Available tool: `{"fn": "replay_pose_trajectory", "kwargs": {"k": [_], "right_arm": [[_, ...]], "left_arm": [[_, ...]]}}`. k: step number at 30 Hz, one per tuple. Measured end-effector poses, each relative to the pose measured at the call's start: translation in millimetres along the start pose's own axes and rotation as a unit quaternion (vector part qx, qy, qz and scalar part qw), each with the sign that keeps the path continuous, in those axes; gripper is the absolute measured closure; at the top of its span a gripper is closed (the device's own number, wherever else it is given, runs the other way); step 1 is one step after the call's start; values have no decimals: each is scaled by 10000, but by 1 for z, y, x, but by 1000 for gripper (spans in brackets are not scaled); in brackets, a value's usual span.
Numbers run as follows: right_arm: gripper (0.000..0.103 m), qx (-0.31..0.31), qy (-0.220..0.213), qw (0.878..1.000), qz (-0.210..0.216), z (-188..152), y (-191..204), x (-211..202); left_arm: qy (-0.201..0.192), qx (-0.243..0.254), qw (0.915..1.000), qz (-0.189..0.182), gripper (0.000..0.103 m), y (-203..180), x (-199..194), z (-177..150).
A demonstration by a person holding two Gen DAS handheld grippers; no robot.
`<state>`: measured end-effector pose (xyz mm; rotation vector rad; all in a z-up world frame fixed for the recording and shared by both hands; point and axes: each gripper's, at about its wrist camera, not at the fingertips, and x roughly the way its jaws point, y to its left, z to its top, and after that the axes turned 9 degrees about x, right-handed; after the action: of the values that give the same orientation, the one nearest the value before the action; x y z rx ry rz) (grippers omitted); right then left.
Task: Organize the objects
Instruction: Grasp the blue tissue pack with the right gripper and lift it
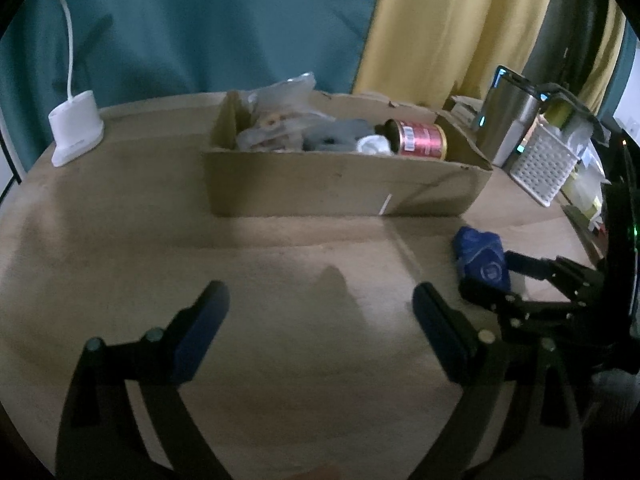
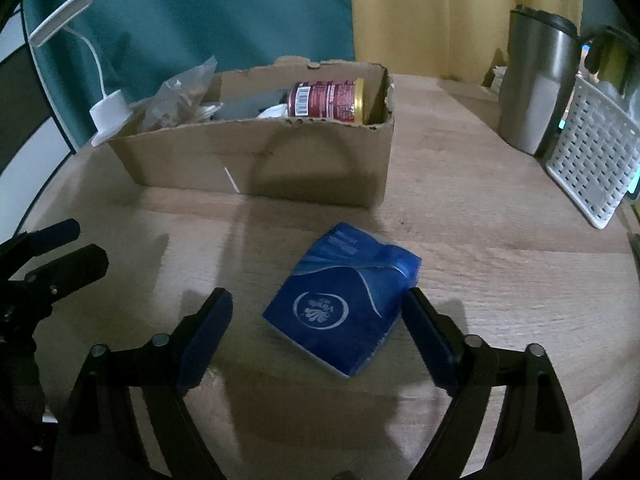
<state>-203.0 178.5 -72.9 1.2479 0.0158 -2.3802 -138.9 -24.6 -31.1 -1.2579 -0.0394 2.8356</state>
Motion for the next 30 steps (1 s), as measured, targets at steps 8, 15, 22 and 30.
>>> {"fn": "replay_pose_trajectory", "kwargs": {"k": [8, 15, 22, 30], "right_arm": [[34, -30, 63, 10000, 38, 4, 0, 6], [35, 1, 57, 9999, 108, 8, -1, 4], [35, 18, -61, 9999, 138, 15, -2, -5], [36, 26, -205, 9996, 183, 21, -2, -19]], "left_arm": [[44, -10, 10000, 12, 9, 2, 5, 4], [34, 1, 10000, 14, 9, 2, 6, 7], [-20, 14, 10000, 28, 9, 2, 6, 15], [-122, 50, 9999, 45, 9, -1, 0, 20]]}}
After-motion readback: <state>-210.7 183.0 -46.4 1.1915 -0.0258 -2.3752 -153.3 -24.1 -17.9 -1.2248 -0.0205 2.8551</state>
